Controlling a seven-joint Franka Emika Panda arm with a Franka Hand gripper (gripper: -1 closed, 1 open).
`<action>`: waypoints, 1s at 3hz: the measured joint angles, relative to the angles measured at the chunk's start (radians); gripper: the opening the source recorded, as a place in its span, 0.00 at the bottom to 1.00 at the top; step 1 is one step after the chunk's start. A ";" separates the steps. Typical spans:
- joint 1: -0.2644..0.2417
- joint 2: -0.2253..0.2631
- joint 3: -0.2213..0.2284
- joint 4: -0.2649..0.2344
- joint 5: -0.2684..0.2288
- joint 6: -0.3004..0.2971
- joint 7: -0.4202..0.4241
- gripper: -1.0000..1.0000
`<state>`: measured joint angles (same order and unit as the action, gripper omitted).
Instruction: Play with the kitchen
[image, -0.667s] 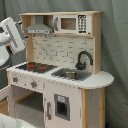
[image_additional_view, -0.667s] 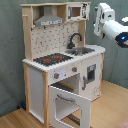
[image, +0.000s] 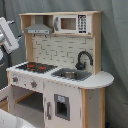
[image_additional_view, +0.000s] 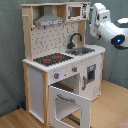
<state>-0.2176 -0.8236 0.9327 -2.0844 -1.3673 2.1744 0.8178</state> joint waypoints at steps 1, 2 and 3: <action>-0.051 0.031 0.059 0.057 -0.002 0.001 -0.007 1.00; -0.109 0.061 0.127 0.119 -0.004 0.003 -0.021 1.00; -0.167 0.086 0.204 0.174 -0.005 0.003 -0.037 1.00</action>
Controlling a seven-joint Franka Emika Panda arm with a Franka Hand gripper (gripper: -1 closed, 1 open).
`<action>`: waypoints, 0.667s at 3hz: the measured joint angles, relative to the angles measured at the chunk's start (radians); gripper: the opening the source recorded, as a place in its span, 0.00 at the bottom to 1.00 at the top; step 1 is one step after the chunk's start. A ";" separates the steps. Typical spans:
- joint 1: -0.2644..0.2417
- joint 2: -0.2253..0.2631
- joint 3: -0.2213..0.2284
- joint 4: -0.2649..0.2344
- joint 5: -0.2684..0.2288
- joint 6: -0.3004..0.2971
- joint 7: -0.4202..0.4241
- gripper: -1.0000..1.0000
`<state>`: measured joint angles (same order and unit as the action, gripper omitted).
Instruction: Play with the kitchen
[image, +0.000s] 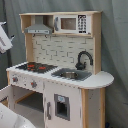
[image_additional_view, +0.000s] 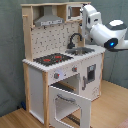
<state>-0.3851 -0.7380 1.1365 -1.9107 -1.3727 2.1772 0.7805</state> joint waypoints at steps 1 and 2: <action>-0.058 0.014 0.081 0.034 0.000 -0.001 -0.007 1.00; -0.128 0.014 0.187 0.047 0.000 -0.003 0.002 1.00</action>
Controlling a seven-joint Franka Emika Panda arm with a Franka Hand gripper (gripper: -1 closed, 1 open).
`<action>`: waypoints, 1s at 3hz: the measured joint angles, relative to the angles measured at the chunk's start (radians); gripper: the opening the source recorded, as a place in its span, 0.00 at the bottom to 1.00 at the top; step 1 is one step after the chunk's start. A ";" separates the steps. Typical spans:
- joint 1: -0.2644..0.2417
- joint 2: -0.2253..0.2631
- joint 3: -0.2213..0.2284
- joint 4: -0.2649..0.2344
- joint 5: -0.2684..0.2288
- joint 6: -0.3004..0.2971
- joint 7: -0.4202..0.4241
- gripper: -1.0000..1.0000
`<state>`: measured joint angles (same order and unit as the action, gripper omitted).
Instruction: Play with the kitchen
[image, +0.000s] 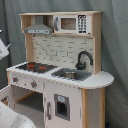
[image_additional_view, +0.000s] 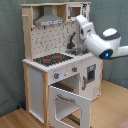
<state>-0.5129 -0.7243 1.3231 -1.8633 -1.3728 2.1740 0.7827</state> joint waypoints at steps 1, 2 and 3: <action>-0.054 -0.004 0.101 0.000 0.000 -0.013 0.015 1.00; -0.091 -0.013 0.205 0.010 0.000 -0.057 0.015 1.00; -0.097 -0.032 0.287 0.052 -0.001 -0.113 -0.013 1.00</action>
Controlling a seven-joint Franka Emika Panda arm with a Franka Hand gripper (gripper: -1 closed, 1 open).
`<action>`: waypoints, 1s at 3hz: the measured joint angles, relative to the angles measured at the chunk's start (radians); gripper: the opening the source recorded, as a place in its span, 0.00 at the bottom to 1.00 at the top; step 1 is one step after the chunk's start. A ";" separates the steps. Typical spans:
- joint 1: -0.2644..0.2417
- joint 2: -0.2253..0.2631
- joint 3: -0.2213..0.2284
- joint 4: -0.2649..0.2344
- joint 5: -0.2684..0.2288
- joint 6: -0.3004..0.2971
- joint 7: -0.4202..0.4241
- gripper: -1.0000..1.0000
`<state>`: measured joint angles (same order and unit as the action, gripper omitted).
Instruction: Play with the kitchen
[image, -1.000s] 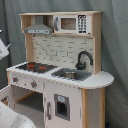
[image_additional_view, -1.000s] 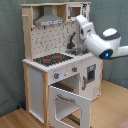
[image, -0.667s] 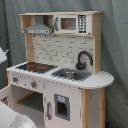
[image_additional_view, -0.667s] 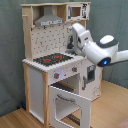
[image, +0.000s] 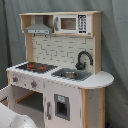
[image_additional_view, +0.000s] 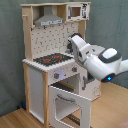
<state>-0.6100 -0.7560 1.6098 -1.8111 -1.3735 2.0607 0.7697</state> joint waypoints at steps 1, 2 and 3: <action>-0.011 -0.026 0.069 0.054 0.000 -0.021 -0.037 1.00; -0.055 -0.060 0.141 0.107 0.000 -0.012 -0.041 1.00; -0.121 -0.088 0.210 0.159 0.000 0.015 -0.021 1.00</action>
<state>-0.7310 -0.8443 1.8201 -1.6521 -1.3734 2.0759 0.7485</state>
